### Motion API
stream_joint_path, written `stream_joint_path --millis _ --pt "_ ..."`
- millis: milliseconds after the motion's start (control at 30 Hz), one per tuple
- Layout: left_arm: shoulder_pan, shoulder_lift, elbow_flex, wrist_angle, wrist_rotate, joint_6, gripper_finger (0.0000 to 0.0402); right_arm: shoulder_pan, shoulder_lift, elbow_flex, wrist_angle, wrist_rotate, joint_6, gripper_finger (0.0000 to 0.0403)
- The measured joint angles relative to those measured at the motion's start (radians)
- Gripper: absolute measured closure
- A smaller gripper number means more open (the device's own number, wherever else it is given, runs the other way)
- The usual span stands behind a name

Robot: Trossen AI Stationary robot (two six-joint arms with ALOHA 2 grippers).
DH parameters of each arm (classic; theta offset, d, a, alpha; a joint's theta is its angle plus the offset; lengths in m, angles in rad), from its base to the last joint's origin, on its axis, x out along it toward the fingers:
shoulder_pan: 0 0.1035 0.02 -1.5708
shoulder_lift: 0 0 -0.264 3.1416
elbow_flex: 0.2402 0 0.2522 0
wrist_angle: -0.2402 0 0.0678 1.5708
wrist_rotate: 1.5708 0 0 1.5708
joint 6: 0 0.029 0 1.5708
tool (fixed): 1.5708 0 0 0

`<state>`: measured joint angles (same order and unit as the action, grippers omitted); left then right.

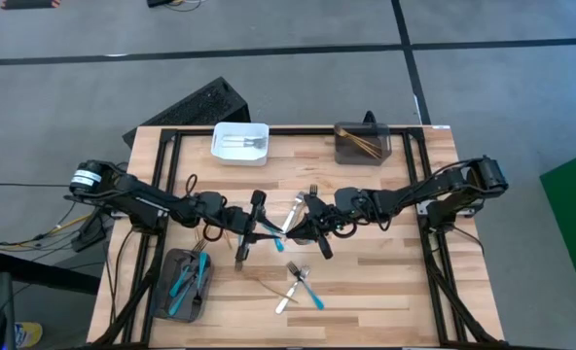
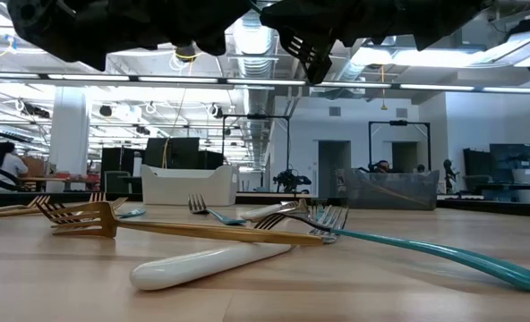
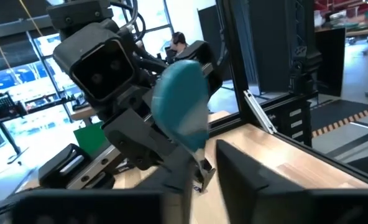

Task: Sort silverware by color (type)
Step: Put the blue fork into the bottom black bin

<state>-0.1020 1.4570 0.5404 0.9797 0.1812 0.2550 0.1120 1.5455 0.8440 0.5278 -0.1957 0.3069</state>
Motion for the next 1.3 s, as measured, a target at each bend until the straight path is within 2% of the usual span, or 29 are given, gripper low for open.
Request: stream_joint_path --millis 100,267,367,500,667,767,833,933,1033,1200,1300 --pt "0.000 0.000 0.000 0.000 0.002 -0.009 0.0392 0.000 0.000 0.000 -0.002 -0.003 -0.002 0.0383" --pt "0.000 0.000 0.000 -0.001 -0.009 -0.052 0.0398 0.000 0.000 0.000 -0.003 0.017 0.006 0.0357" --pt "0.000 -0.019 0.000 -0.060 -0.041 -0.112 0.0400 0.000 0.000 0.000 -0.010 0.076 0.001 0.0330" --pt "-0.001 -0.124 0.031 -0.355 -0.143 -0.219 0.0401 -0.010 -0.001 0.000 -0.065 0.243 0.004 0.0291" --pt "-0.013 -0.285 0.154 -0.971 -0.324 -0.407 0.0401 -0.025 -0.001 0.000 -0.116 0.480 0.053 0.0251" --pt "-0.035 -0.350 0.231 -1.307 -0.330 -0.559 0.0401 -0.045 -0.001 0.000 -0.176 0.533 0.113 0.0235" --pt "-0.060 -0.387 0.266 -1.461 -0.278 -0.666 0.0401 -0.056 -0.001 0.000 -0.213 0.534 0.132 0.0230" --pt "-0.120 -0.443 0.313 -1.603 -0.156 -0.812 0.0401 -0.061 -0.001 0.000 -0.264 0.534 0.138 0.0229" --pt "-0.189 -0.496 0.356 -1.681 -0.097 -0.911 0.0401 -0.060 -0.001 0.000 -0.291 0.533 0.138 0.0233" --pt "-0.310 -0.540 0.366 -1.813 -0.081 -1.008 0.0401 -0.060 -0.001 0.000 -0.289 0.532 0.138 0.0242" --pt "-0.373 -0.540 0.318 -1.873 -0.097 -1.097 0.0401 -0.060 -0.001 0.000 -0.290 0.476 0.138 0.0248"
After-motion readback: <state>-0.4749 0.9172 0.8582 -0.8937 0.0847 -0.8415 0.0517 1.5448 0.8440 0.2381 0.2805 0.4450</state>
